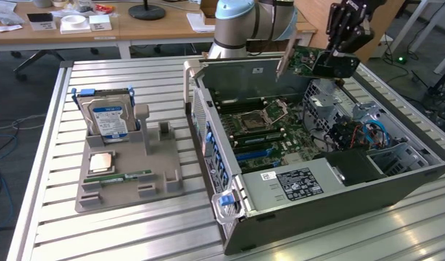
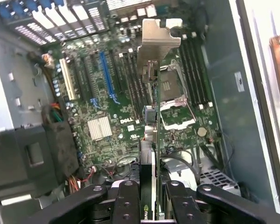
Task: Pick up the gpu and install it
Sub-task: 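Insert the gpu into the slot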
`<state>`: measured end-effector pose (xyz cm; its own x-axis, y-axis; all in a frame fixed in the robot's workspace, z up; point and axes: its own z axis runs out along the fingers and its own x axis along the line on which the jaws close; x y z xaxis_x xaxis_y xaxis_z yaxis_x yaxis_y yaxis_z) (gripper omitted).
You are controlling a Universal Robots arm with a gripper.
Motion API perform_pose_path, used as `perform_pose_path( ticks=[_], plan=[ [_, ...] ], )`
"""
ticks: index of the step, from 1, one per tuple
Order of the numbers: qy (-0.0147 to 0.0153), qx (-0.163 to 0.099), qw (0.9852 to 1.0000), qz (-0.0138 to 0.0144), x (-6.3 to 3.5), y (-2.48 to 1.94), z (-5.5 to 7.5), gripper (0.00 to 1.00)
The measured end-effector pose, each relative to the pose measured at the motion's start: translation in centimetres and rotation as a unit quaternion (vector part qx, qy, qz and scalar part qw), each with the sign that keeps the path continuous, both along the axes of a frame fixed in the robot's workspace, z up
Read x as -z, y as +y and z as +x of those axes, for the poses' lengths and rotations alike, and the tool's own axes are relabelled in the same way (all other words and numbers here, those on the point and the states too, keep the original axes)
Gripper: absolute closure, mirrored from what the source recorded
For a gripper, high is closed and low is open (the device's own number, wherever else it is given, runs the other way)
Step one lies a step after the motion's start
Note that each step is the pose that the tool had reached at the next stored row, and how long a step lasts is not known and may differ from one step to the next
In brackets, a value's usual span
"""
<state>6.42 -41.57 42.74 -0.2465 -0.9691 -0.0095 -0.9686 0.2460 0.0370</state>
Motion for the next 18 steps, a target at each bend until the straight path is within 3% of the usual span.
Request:
perform_pose_path(
  ticks=[5,9,12,18],
  plan=[
    [0.0000,-0.045,0.9990,-0.0004,0.01,0.00,0.00,0.74],
    [0.0000,-0.081,0.9967,-0.0006,0.02,0.00,0.00,0.74],
    [0.0000,-0.091,0.9958,-0.0008,0.01,0.00,0.00,0.74],
    [0.0000,-0.093,0.9956,-0.0007,0.02,0.00,0.00,0.74]
  ],
)
